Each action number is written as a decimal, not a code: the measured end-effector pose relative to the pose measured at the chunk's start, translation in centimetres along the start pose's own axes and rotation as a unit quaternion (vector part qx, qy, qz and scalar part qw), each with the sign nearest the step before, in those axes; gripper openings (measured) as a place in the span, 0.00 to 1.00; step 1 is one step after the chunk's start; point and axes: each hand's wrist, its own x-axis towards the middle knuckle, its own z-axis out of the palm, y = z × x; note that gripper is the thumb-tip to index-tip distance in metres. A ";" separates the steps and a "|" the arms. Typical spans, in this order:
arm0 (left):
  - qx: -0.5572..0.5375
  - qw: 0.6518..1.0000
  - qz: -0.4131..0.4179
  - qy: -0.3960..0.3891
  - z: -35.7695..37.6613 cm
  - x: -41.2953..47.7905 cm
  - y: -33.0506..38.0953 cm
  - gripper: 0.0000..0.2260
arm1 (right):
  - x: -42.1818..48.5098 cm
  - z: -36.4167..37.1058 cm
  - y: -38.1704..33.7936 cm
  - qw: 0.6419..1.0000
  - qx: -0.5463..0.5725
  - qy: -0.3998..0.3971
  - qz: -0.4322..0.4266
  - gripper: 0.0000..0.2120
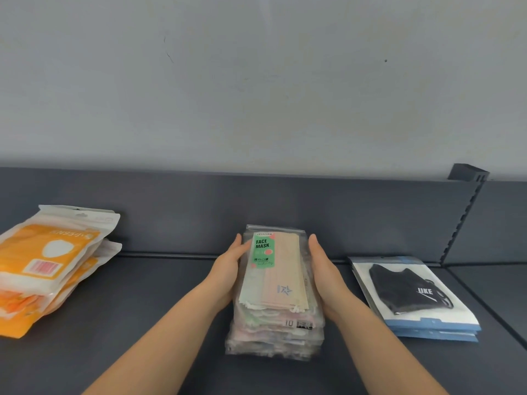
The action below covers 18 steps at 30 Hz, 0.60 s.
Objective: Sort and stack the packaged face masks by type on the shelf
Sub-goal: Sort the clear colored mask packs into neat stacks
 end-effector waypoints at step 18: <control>0.440 0.890 0.102 0.054 -3.8 -1.5 3.6 0.30 | 0.2 -3.2 -4.1 0.947 -0.304 -0.019 -0.098 0.29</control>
